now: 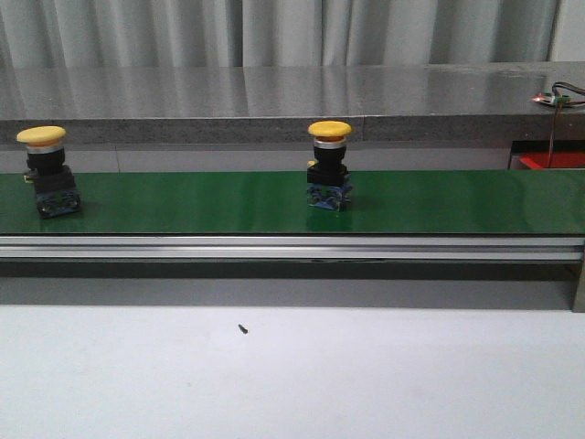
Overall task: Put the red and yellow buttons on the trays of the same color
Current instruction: 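Lower the right gripper onto the first yellow button on the belt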
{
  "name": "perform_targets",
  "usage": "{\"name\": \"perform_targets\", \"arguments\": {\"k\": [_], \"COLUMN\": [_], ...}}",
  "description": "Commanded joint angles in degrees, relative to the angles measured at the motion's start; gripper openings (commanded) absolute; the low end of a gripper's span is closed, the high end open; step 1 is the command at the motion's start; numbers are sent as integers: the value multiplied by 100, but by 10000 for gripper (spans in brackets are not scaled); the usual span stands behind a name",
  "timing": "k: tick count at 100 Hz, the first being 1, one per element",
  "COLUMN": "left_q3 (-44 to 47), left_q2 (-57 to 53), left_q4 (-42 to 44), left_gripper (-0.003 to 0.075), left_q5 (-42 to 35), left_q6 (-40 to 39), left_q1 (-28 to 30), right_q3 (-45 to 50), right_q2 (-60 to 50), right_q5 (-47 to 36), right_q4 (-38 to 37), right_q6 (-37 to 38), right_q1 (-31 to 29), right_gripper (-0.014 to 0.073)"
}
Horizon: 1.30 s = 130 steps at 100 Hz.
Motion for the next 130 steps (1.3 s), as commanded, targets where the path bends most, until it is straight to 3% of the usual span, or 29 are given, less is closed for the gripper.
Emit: {"name": "perform_targets", "arguments": {"k": [1,35,64,81,91,107,113,130], "left_q3": [-157,-157,-157,-157,-157,-157,-157,-157], "left_q2": [-43,-43,-43,-43,-43,-43,-43,-43], "left_q4": [-108,-108,-108,-108,-108,-108,-108,-108], "left_gripper": [-20,-20,-20,-20,-20,-20,-20,-20], "left_q5": [-338,-338,-338,-338,-338,-338,-338,-338], "left_q6": [0,0,0,0,0,0,0,0], "left_q1": [-43,-43,-43,-43,-43,-43,-43,-43], "right_q3": [-527,-1458,-2487,-3070,-3447,-3914,-4041,-4387], "right_q2": [290,1303,2224,2869,3230,3705,3827,4182], "right_q5": [-102,30,236,236,350,466,510,746], "right_q4": [141,335,-562,-611,-611,-611,-606,-593], "right_q6": [-176,-268,866,941,935,935,935,935], "right_q1": [4,254,1117,1582,1780,2052,2114,2354], "right_gripper": [-66,-66,-66,-53,79,568,673,611]}}
